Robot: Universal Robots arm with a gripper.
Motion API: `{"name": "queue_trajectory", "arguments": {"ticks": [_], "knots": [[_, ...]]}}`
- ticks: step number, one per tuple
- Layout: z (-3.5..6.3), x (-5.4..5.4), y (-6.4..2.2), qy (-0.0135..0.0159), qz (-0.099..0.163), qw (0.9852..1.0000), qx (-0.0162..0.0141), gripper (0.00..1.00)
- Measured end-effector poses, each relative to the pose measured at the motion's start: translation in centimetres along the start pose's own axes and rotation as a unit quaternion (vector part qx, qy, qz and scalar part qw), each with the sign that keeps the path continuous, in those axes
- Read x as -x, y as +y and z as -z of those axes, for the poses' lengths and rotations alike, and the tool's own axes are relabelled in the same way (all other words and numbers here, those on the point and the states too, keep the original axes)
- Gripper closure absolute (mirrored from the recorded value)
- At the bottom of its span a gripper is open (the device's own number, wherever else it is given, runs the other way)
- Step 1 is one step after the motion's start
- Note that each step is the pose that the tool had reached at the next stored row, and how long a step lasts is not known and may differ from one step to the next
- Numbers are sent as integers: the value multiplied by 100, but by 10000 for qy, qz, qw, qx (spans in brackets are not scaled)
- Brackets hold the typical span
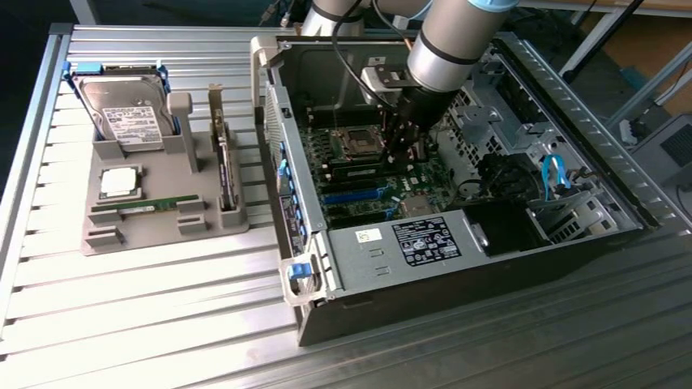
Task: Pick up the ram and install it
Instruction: 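Insert the ram into the slot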
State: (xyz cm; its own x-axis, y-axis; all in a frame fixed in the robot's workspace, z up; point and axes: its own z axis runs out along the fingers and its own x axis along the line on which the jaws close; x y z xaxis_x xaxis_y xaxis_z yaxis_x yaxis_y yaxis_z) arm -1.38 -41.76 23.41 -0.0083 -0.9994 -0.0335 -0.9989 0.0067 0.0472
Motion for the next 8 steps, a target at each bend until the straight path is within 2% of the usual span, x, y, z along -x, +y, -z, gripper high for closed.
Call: {"name": "queue_trajectory", "arguments": {"ticks": [4,8], "knots": [[32,1,1,-1,0,10000,0,81],[115,4,5,0,0,10000,0,81]]}}
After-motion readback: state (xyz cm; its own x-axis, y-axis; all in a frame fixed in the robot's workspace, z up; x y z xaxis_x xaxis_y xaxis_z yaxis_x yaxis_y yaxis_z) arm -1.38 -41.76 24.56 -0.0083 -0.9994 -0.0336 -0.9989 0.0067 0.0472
